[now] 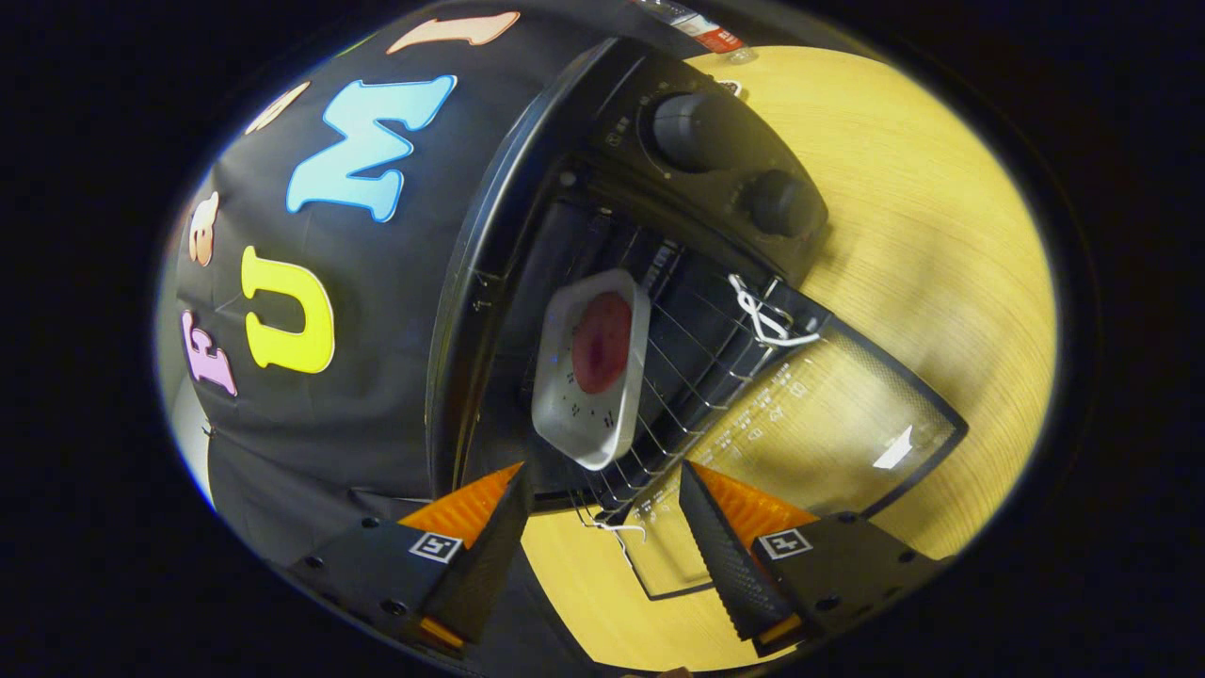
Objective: Open the toaster oven, put the food inside, and close the toaster oven door.
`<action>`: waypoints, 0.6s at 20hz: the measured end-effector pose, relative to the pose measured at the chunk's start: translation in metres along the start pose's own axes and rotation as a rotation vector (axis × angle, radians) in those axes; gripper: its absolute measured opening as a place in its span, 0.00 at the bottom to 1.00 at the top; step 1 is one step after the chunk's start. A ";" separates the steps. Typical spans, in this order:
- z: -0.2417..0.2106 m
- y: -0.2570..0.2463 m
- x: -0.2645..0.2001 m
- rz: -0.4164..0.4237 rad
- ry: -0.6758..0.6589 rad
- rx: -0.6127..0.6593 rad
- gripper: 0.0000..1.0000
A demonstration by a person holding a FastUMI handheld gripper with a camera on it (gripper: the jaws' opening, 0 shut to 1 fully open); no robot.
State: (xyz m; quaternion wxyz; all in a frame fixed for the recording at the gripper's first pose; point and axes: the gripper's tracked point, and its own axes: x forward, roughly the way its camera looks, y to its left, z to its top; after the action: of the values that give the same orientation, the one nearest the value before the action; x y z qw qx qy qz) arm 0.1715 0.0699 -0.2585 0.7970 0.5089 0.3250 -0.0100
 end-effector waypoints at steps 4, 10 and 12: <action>-0.012 -0.004 -0.029 -0.014 -0.024 -0.045 0.98; -0.063 -0.039 -0.066 -0.150 0.063 -0.280 0.97; -0.076 -0.051 -0.074 -0.201 0.092 -0.386 0.98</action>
State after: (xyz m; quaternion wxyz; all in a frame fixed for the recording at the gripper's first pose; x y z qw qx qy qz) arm 0.0571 0.0842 -0.2813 0.8589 0.3120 0.4061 -0.0038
